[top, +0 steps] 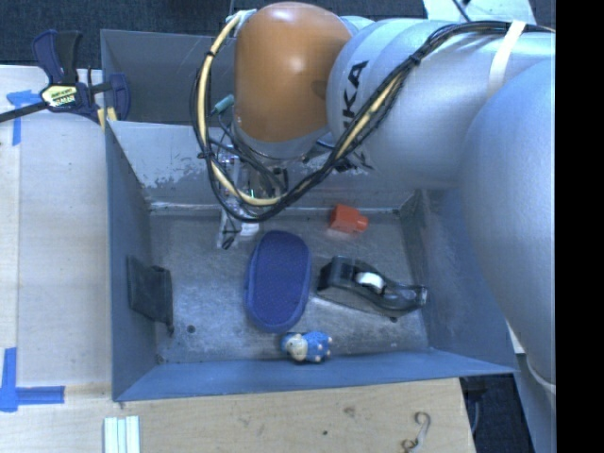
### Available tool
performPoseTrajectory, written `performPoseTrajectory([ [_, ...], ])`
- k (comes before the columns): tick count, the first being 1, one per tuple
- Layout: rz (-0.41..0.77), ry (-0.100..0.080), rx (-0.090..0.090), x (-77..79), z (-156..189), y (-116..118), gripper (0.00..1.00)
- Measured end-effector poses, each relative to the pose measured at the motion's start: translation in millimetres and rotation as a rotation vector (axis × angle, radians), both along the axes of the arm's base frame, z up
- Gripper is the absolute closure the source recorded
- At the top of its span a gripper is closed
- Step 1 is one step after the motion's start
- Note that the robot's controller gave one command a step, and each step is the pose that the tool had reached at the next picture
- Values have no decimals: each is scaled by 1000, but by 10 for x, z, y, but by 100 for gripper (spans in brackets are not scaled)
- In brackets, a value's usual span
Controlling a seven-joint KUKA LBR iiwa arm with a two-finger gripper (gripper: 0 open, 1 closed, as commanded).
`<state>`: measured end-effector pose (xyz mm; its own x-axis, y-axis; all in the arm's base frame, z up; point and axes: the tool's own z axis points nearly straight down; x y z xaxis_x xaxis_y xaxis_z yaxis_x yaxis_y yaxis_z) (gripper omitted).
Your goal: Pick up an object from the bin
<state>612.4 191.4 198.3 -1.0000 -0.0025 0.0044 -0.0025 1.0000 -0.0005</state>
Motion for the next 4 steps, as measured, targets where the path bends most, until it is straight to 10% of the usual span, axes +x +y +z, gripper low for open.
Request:
performPoseTrajectory([
  [1, 302, -7, 4, -80, -1274, -809, 0],
  [2, 765, -12, 3, 76, -967, -313, 0],
  [3, 400, -10, 4, -4, -977, 498, 0],
  [4, 884, -4, -5, -526, -1276, 493, 0],
])
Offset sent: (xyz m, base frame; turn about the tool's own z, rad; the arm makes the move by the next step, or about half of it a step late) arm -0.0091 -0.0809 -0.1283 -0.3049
